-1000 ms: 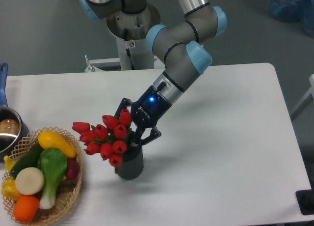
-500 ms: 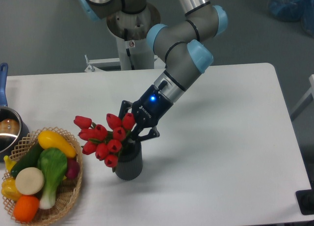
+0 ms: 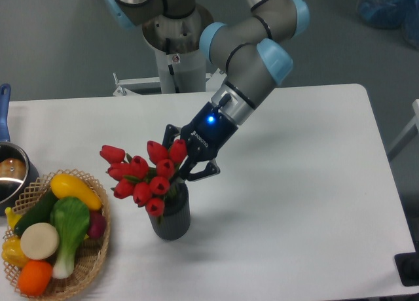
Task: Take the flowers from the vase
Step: 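Lift the gripped tulips up out of the grey vase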
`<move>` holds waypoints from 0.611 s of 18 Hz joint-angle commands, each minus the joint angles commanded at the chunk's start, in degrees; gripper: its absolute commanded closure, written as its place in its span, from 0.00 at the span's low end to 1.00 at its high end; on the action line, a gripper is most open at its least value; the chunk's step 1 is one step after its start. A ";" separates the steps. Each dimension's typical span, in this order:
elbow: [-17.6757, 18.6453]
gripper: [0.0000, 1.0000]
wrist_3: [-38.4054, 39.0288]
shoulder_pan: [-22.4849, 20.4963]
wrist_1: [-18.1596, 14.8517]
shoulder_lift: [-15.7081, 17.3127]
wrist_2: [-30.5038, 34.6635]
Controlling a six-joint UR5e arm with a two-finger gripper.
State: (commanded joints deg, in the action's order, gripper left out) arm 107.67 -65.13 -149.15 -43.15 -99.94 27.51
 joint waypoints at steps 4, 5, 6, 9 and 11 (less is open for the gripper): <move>-1.58 0.70 4.57 -0.26 0.00 1.41 -4.91; -1.93 0.70 5.27 -0.44 0.00 1.50 -5.71; -2.02 0.70 5.97 -0.35 0.00 1.50 -6.06; -2.20 0.70 6.16 -0.18 0.00 1.68 -6.15; -2.55 0.70 6.24 -0.35 0.00 2.29 -6.15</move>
State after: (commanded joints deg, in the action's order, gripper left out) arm 105.12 -58.89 -149.50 -43.15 -97.65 21.36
